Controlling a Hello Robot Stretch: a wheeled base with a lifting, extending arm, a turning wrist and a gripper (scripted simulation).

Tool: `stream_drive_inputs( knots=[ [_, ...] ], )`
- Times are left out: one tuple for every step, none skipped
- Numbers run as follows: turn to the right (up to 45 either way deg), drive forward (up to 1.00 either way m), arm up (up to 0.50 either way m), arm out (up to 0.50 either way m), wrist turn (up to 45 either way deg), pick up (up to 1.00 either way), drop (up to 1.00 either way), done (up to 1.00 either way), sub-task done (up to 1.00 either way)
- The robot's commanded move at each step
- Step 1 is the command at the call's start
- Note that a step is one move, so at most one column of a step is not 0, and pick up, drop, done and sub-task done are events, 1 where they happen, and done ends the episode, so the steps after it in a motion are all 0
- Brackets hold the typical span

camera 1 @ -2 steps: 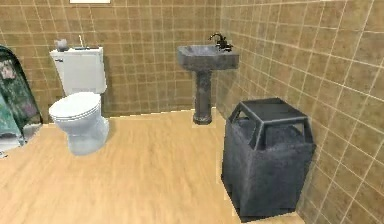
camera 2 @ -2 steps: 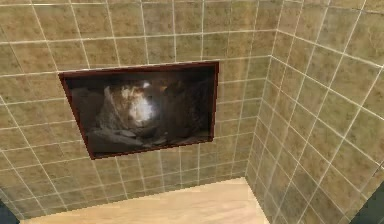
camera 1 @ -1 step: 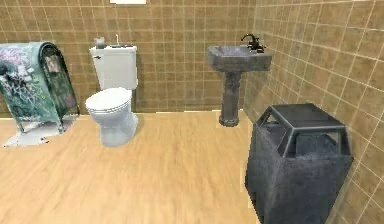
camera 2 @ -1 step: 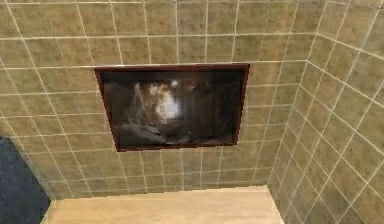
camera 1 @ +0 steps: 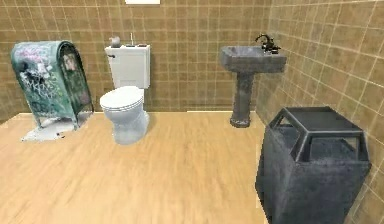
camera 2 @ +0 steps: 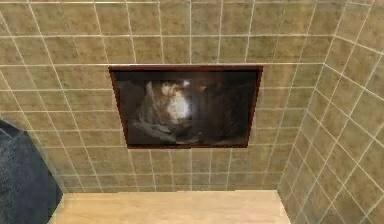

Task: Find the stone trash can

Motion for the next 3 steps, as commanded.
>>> stream_drive_inputs(
  knots=[
    [0.0,0.25,0.00,0.00,0.0,0.00,0.00,0.00,0.00],
    [39.0,0.00,0.00,0.00,0.0,0.00,0.00,0.00,0.00],
    [0.0,0.00,0.00,0.00,0.0,0.00,0.00,1.00,0.00]
  ],
)
